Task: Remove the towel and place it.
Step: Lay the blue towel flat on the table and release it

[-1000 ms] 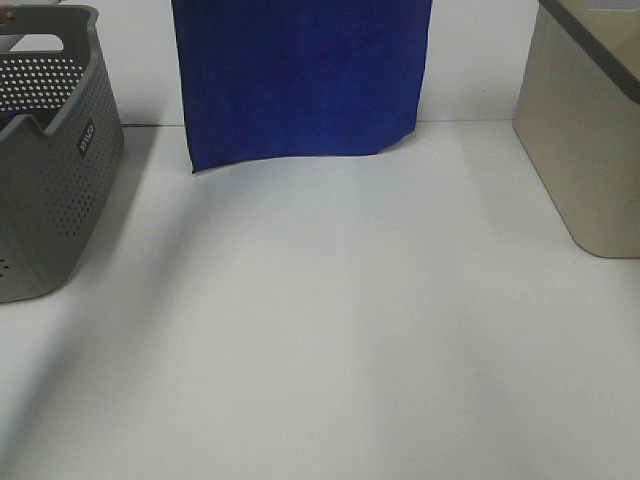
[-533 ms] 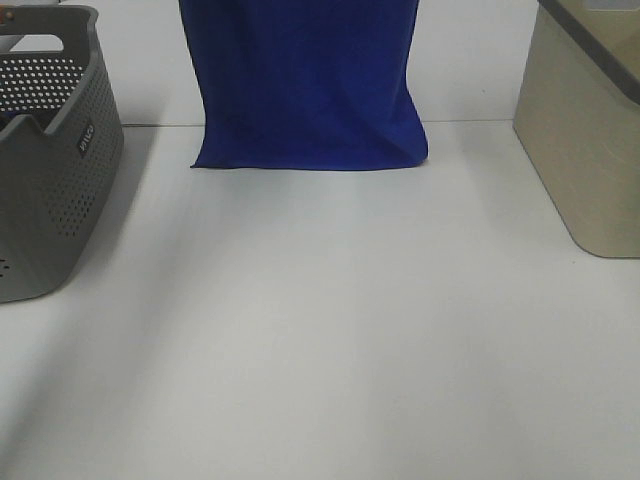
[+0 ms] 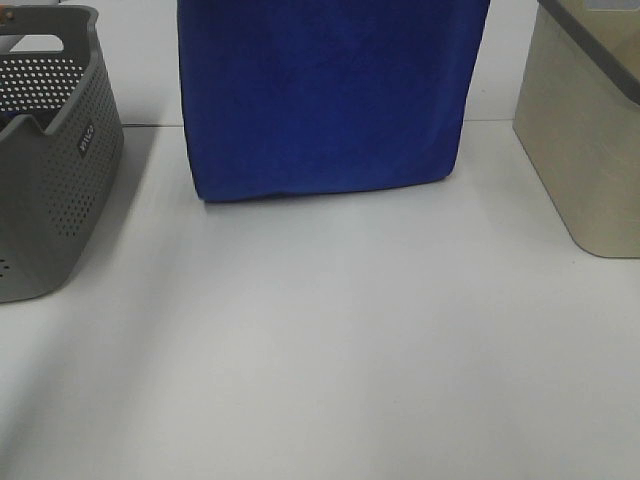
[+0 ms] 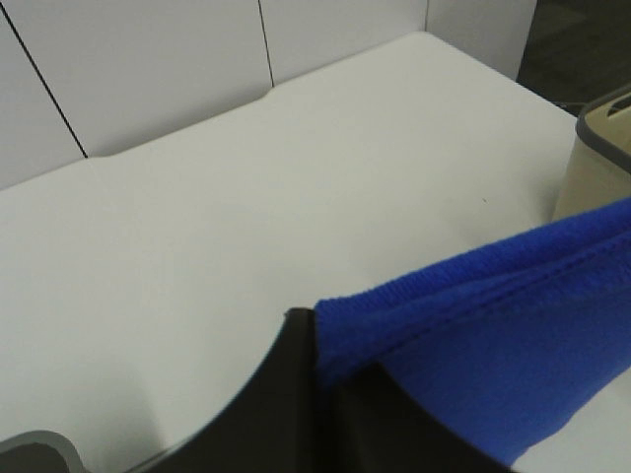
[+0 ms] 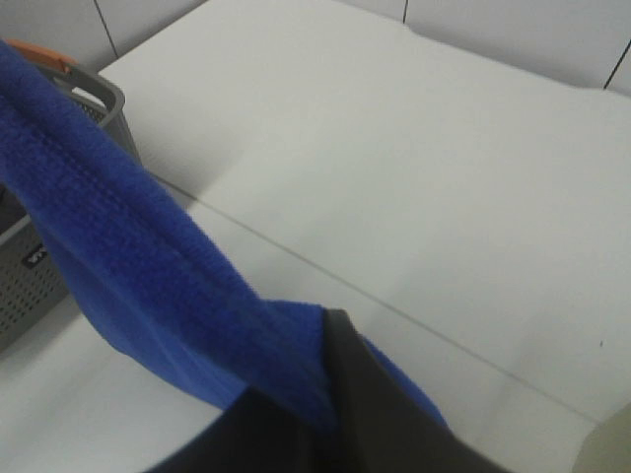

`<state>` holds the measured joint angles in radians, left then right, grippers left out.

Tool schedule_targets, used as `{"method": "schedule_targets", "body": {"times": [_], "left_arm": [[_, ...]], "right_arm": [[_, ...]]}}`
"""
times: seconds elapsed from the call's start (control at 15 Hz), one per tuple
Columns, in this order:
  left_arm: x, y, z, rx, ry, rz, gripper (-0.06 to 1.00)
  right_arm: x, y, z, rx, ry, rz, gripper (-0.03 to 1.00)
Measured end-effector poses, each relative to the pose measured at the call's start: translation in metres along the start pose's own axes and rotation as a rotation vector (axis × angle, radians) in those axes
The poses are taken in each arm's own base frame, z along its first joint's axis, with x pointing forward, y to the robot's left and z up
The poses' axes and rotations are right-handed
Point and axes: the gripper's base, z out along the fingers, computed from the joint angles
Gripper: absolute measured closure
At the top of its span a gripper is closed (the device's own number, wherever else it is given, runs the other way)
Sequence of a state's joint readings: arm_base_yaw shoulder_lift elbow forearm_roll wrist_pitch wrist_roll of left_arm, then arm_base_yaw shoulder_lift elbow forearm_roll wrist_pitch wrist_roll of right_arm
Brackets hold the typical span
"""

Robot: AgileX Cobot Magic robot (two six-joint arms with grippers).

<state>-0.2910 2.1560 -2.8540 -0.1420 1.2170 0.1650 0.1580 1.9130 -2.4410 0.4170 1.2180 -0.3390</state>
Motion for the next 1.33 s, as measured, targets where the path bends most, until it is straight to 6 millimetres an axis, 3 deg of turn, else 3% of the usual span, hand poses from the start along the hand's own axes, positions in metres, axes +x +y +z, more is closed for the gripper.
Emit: {"method": "schedule_targets", "body": {"times": [0.2, 0.33, 0.6, 0.8, 1.07, 1.13, 1.33], "left_arm": [[0.02, -0.004, 0.003, 0.04, 0.153, -0.041, 0.94], [0.04, -0.007, 0.0, 0.057, 0.267, -0.056, 0.94], [0.06, -0.016, -0.028, 0.103, 0.353, -0.047, 0.94], [0.069, -0.026, -0.062, 0.132, 0.365, -0.051, 0.94], [0.113, -0.039, -0.098, 0.177, 0.465, -0.089, 0.94], [0.138, -0.047, -0.112, 0.212, 0.515, -0.117, 0.94], [0.179, -0.06, -0.128, 0.289, 0.589, -0.156, 0.94]], "right_arm": [[0.032, 0.0, 0.015, -0.029, 0.149, 0.063, 0.95], [0.048, 0.005, 0.014, -0.058, 0.205, 0.098, 0.95], [0.071, 0.019, -0.004, -0.092, 0.262, 0.14, 0.95], [0.085, 0.032, -0.026, -0.105, 0.278, 0.154, 0.95], [0.116, 0.052, -0.052, -0.136, 0.316, 0.189, 0.95], [0.141, 0.062, -0.063, -0.153, 0.357, 0.223, 0.95], [0.184, 0.076, -0.073, -0.172, 0.434, 0.291, 0.95]]}}
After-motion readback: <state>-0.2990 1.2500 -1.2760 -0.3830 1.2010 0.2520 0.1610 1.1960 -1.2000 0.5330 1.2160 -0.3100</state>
